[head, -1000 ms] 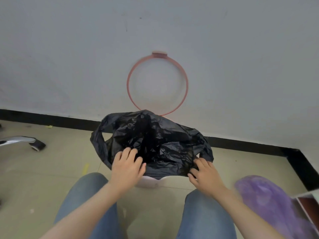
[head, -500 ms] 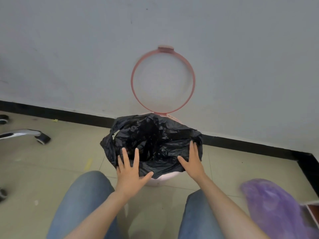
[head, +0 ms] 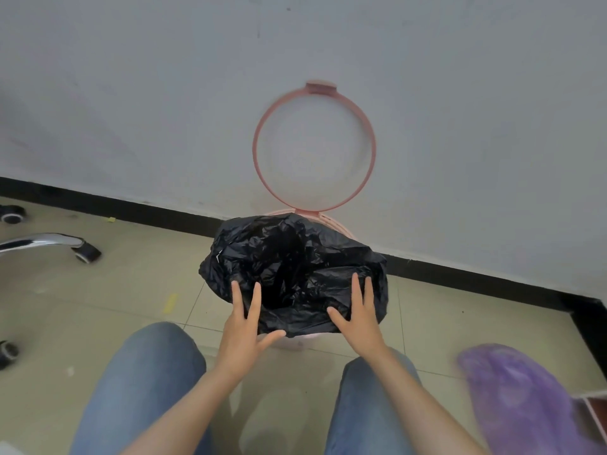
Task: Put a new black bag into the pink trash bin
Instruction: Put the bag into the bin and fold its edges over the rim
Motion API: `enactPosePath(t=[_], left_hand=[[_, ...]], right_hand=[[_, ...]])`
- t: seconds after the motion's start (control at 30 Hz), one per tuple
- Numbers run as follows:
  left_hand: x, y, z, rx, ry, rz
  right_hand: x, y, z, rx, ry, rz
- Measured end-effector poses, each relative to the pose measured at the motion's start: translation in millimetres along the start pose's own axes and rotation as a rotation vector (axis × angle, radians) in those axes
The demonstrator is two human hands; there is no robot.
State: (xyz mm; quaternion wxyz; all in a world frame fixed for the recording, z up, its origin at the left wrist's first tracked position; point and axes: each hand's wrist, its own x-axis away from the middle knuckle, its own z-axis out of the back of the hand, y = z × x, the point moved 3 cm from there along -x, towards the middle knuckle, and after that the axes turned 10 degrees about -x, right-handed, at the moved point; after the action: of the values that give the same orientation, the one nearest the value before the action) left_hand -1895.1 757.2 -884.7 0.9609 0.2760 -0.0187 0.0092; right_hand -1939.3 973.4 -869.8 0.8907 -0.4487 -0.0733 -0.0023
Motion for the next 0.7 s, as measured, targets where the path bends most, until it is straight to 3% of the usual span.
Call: enactPosePath(t=[0.1, 0.27, 0.4, 0.47, 0.63, 0.7], left_hand=[[7, -1, -1, -0.106, -0.011, 0.007], [23, 0, -3, -0.226, -0.044, 0.085], [22, 28, 20, -0.356, 0.257, -0.068], [4, 41, 32, -0.438, 0.298, -0.118], [-34, 26, 20, -0.353, 0.014, 0.263], [-35, 23, 15, -0.283, -0.011, 0.311]], right_hand=[[8, 3, -3, -0.131, 0.025, 0.037], [13, 8, 5, 0.044, 0.012, 0.068], [17, 15, 16, 0.213, -0.051, 0.087], [18, 14, 24, 0.284, -0.034, 0.086], [15, -18, 37, 0.448, 0.335, 0.195], [0, -34, 29, 0.445, 0.3, 0.112]])
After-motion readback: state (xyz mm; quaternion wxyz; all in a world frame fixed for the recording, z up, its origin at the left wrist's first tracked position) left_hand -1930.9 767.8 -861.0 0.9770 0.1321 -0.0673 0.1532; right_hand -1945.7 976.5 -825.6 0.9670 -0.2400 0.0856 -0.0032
